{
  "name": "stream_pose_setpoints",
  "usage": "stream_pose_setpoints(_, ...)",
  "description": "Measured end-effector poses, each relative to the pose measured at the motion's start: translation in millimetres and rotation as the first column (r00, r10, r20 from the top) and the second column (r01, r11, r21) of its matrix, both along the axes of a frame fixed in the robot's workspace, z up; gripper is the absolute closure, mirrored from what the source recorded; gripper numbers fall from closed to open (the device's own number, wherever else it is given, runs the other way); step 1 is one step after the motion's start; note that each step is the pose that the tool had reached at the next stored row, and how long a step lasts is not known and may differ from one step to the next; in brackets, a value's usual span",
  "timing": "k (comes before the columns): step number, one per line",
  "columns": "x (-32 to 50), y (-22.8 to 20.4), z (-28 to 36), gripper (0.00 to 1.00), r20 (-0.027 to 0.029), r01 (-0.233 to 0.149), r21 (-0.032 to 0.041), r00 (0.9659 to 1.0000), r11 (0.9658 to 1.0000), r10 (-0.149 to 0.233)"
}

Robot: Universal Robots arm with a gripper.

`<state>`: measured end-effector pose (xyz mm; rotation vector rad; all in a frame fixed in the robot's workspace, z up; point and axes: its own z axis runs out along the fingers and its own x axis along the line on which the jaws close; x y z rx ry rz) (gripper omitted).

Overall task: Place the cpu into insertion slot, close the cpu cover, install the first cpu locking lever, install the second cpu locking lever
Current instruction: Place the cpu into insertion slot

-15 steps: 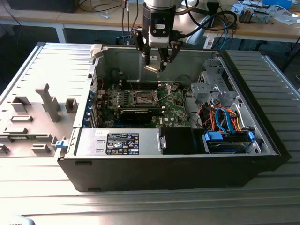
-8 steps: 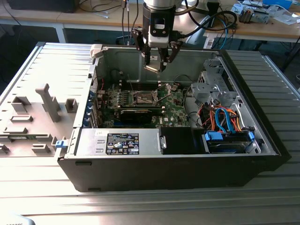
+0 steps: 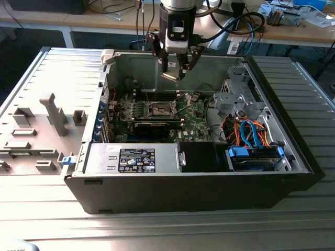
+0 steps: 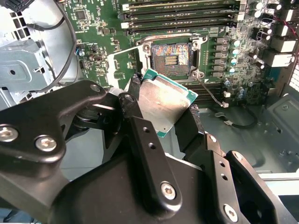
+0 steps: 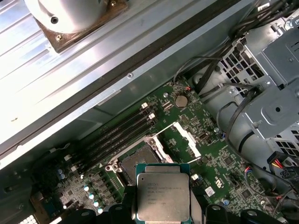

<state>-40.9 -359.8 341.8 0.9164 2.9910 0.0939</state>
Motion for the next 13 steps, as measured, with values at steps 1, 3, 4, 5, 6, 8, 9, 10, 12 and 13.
stream_pose_setpoints(1, 0.0, 0.0, 0.0, 0.46, 0.0000, 0.001, 0.0000, 1.0000, 1.0000, -0.001)
stream_pose_setpoints(3, 0.0, 0.0, 0.0, 0.46, 0.0000, 0.003, 0.0000, 1.0000, 1.0000, -0.003)
stream_pose_setpoints(4, 0.0, 0.0, 0.0, 0.46, 0.0000, 0.005, 0.0000, 1.0000, 1.0000, -0.005)
stream_pose_setpoints(5, 0.0, 0.0, 0.0, 0.46, 0.0000, 0.006, 0.0000, 1.0000, 1.0000, -0.006)
stream_pose_setpoints(6, 0.0, 0.0, 0.0, 0.46, 0.0000, 0.008, 0.0000, 1.0000, 1.0000, -0.008)
stream_pose_setpoints(8, 0.0, 0.0, 0.0, 0.46, 0.0000, 0.011, 0.0000, 0.9999, 0.9999, -0.011)
stream_pose_setpoints(9, 0.0, 0.0, 0.0, 0.46, 0.0000, 0.011, 0.0000, 0.9999, 0.9999, -0.011)
stream_pose_setpoints(10, 0.0, 0.0, 0.0, 0.46, 0.0000, 0.013, 0.0000, 0.9999, 0.9999, -0.013)
stream_pose_setpoints(12, 0.0, 0.0, 0.0, 0.46, 0.0000, 0.015, 0.0000, 0.9999, 0.9999, -0.015)
stream_pose_setpoints(13, 0.0, 0.0, -0.1, 0.46, 0.0000, 0.016, 0.0000, 0.9999, 0.9999, -0.016)
